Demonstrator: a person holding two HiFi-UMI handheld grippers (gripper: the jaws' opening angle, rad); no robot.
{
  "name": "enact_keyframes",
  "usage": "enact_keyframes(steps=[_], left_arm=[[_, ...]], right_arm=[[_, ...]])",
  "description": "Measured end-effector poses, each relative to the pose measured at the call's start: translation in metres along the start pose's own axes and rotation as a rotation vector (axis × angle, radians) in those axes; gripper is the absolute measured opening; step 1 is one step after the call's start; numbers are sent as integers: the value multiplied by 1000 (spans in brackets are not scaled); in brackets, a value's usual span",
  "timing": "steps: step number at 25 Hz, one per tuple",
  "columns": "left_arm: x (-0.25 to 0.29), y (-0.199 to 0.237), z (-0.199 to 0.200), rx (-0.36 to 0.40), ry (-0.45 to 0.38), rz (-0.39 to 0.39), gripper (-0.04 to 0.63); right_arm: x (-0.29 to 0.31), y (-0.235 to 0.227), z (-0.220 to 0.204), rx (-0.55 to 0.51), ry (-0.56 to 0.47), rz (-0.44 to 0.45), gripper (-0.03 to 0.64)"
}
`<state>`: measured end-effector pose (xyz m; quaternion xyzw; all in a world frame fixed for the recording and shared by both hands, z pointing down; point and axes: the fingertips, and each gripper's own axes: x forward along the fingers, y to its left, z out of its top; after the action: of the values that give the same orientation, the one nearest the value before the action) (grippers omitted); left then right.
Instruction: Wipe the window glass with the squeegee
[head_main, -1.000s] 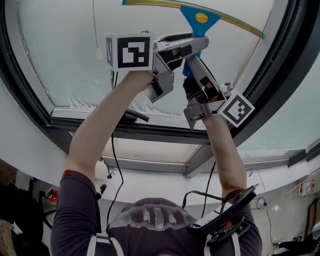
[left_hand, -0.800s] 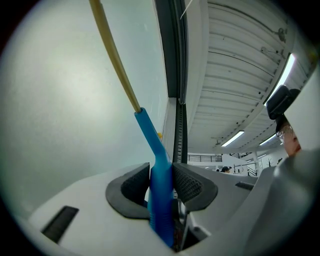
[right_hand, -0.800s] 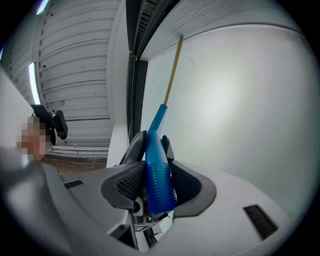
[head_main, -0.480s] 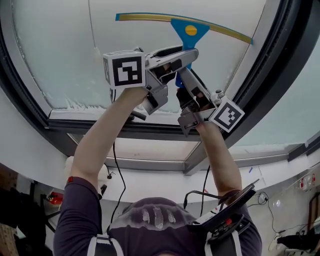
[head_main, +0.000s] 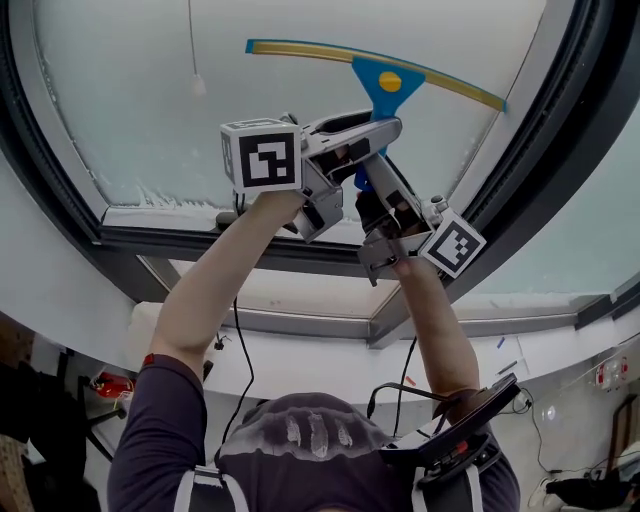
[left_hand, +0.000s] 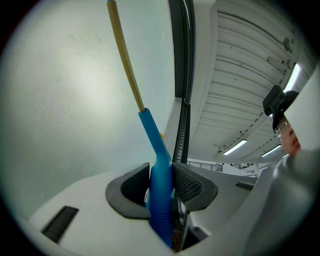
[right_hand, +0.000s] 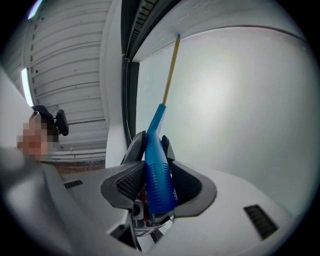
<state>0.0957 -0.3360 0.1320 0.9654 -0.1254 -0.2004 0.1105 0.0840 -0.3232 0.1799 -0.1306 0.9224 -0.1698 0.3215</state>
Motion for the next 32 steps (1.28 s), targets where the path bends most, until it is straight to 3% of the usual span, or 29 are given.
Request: enact_keyframes(steps=[12, 21, 30, 32], left_arm=[[2, 26, -22, -95, 24, 24, 147], [-20, 7, -64, -152, 25, 44, 147], [-30, 18, -85, -192, 23, 84, 147], [-32, 16, -90, -240, 15, 86, 147]], right_arm=[[-10, -25, -10, 46, 7, -63, 147], [-44, -9, -44, 84, 28, -91, 147], [-56, -18, -60, 125, 41, -108, 147], [-58, -18, -65, 138, 40, -108, 147]])
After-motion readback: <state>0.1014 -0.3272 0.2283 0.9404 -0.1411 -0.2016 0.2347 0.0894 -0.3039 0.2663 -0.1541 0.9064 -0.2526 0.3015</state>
